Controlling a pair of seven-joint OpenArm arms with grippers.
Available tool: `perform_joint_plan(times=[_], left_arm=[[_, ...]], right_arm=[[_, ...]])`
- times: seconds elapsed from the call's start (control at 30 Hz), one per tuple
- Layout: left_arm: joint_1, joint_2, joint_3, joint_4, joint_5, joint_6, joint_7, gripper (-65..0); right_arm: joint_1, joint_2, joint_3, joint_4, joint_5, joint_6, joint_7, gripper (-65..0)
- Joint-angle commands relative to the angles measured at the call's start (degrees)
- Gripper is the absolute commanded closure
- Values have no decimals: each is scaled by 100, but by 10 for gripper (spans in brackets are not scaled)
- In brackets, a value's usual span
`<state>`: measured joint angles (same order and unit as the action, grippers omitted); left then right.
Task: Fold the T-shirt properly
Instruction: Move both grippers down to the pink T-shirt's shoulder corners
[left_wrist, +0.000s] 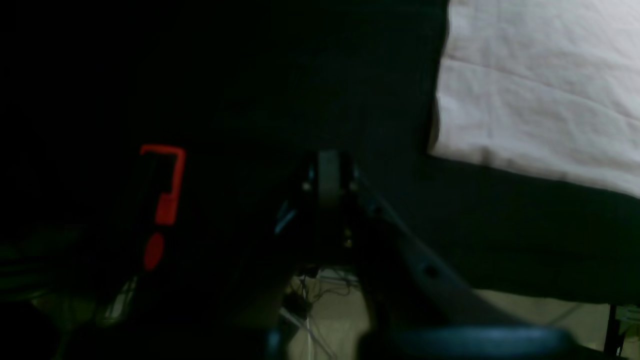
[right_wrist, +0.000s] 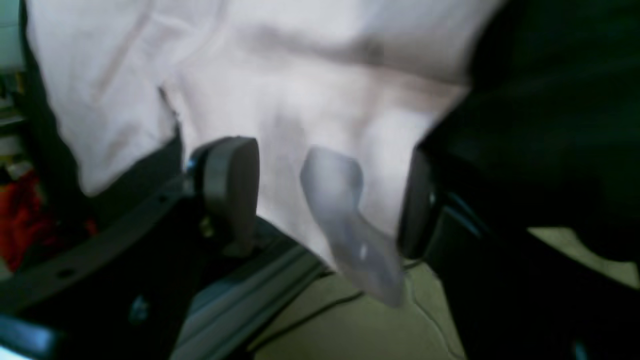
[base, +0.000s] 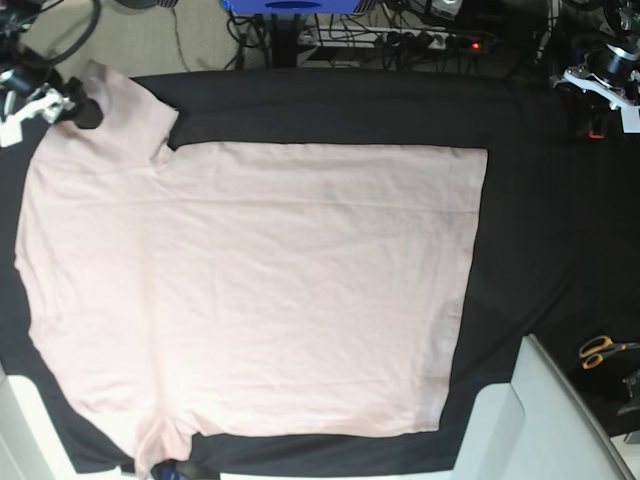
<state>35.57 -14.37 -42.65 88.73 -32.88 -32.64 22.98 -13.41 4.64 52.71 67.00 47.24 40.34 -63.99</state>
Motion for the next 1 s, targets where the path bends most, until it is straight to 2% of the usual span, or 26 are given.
perform_joint_plan(times=[0.0,0.1,0.17,0.23,0.33,0.43,0.5,0.7,0.77,0.97], left_arm=[[43,-79,-47,72,-83,-28,-131,0],[43,-79,-47,72,-83,-10,-122,0],[43,-97,-20,72,-74,-10,-122,-46],[43,-79,-20,72,-83,-10,-122,-51],[34,-18,-12,81,-118,-10,-122,-53],[8,52,-12,72,-118,-10,-122,-59],[-89,123,-3,46,-101,-10,-78,-66],[-775,167,-12,-763,-127,-19,713,-239],[-1047,176,-3,-1097,-127,-19,818,-258],[-1469,299,50,-1440,-127,-28,897,-260]], right_arm=[[-70,-12,-44,-41,-307,-34,-270,-380],[-70,-3,-27,-41,-307,-34,-270,-375],[-70,-3,-9,-50,-307,-34,-270,-338],[-70,-3,-9,-102,-316,-34,-270,-227],[-35,23,-36,-463,-307,-34,-305,0],[-26,41,-36,-700,-316,-34,-270,-33],[-35,41,-44,-709,-316,-34,-270,-32],[-44,41,-53,-700,-324,-34,-278,-32],[-44,41,-53,-700,-324,-34,-278,-32],[-52,50,-53,-691,-333,-34,-278,-32]])
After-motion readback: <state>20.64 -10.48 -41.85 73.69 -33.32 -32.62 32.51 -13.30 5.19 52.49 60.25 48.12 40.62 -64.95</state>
